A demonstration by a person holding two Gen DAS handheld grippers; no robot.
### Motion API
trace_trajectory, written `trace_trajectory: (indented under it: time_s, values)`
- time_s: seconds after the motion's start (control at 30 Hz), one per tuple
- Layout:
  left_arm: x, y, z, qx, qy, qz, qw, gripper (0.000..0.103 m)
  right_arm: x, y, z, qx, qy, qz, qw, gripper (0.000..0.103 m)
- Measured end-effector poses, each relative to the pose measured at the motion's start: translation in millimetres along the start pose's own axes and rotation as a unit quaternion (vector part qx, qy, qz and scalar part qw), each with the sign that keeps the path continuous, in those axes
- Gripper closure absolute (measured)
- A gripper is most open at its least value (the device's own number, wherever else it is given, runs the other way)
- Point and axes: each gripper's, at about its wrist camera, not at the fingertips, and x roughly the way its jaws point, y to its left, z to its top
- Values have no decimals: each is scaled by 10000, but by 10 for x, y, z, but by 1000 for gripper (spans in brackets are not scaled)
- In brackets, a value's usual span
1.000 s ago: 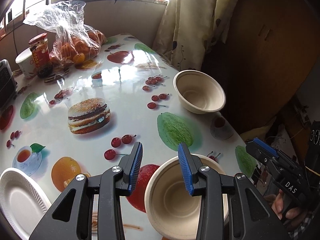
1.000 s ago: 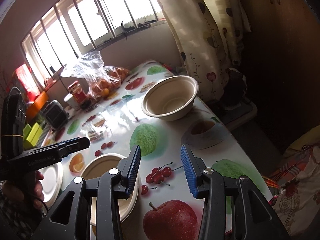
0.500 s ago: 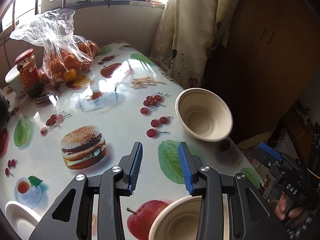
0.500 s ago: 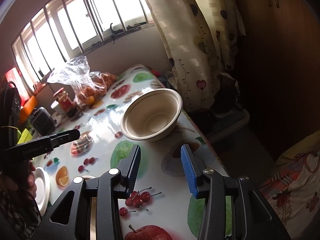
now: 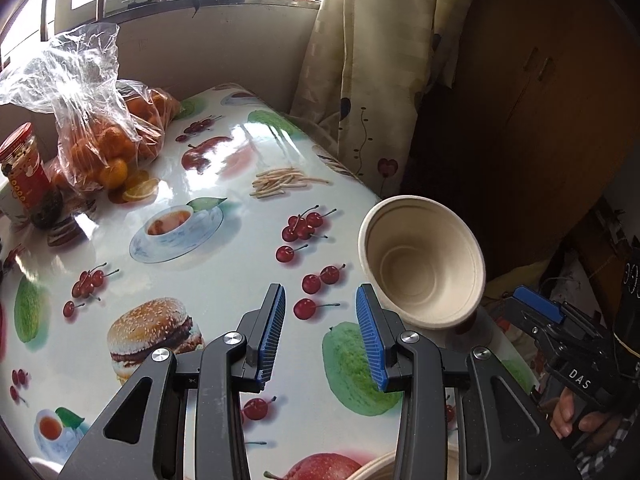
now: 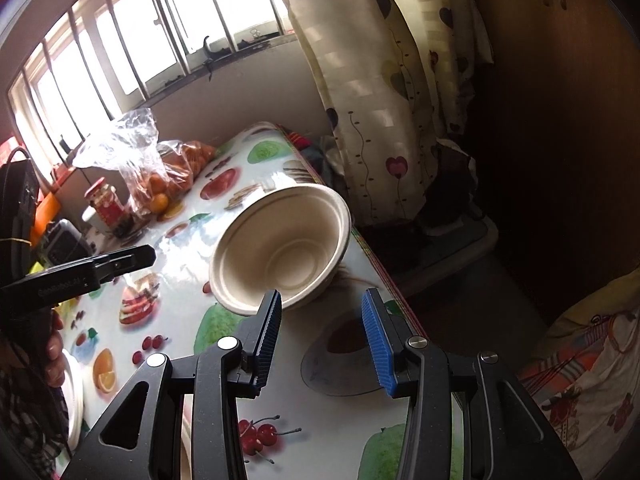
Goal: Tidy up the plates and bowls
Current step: 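Grasp the rim of the last tan bowl with the left tool and lift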
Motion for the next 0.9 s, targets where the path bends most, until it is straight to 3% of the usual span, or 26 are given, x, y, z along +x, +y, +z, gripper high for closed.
trace_trajectory:
  time_s: [0.37, 0.9]
  values:
    - [354, -122, 124, 205, 253, -155, 9993, 65, 202, -47, 110, 107, 100, 41, 9999, 62]
    - [569, -193, 150, 225, 394, -291, 9985, 65, 377, -79, 119, 211, 215, 127, 9995, 63]
